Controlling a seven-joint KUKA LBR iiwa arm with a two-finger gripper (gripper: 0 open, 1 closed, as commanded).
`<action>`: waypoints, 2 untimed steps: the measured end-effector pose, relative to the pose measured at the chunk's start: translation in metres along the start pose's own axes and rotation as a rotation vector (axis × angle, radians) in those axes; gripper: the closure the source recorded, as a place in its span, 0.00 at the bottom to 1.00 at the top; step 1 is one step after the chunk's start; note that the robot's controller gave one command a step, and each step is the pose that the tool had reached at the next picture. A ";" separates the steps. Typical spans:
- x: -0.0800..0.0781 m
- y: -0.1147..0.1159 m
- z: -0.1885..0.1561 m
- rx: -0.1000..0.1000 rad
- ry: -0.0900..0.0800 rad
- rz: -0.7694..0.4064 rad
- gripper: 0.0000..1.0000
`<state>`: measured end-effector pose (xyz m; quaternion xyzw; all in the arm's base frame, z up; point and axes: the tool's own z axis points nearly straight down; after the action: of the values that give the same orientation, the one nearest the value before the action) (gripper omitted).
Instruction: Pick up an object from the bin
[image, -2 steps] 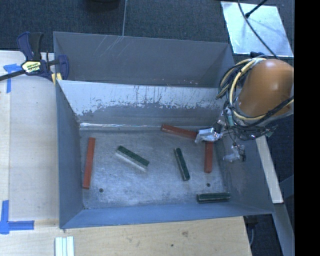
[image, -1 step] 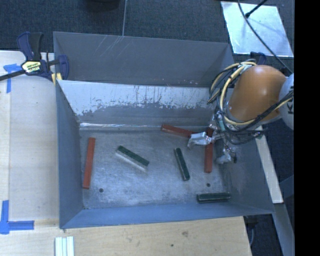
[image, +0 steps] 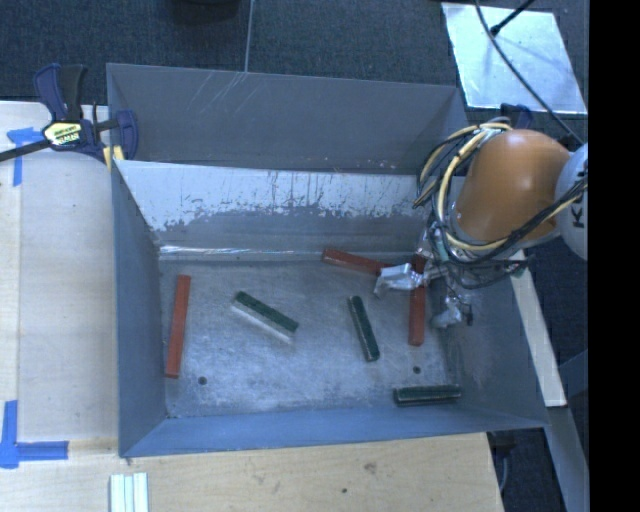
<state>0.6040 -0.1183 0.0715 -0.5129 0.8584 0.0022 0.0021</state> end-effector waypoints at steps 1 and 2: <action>0.002 -0.001 0.000 0.001 0.002 0.002 1.00; 0.000 -0.001 -0.005 0.002 0.001 0.002 1.00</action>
Offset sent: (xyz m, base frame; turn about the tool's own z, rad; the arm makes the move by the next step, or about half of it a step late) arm 0.0000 0.0000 0.0000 0.0000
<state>0.6044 -0.1190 0.0769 -0.5122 0.8589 0.0009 0.0022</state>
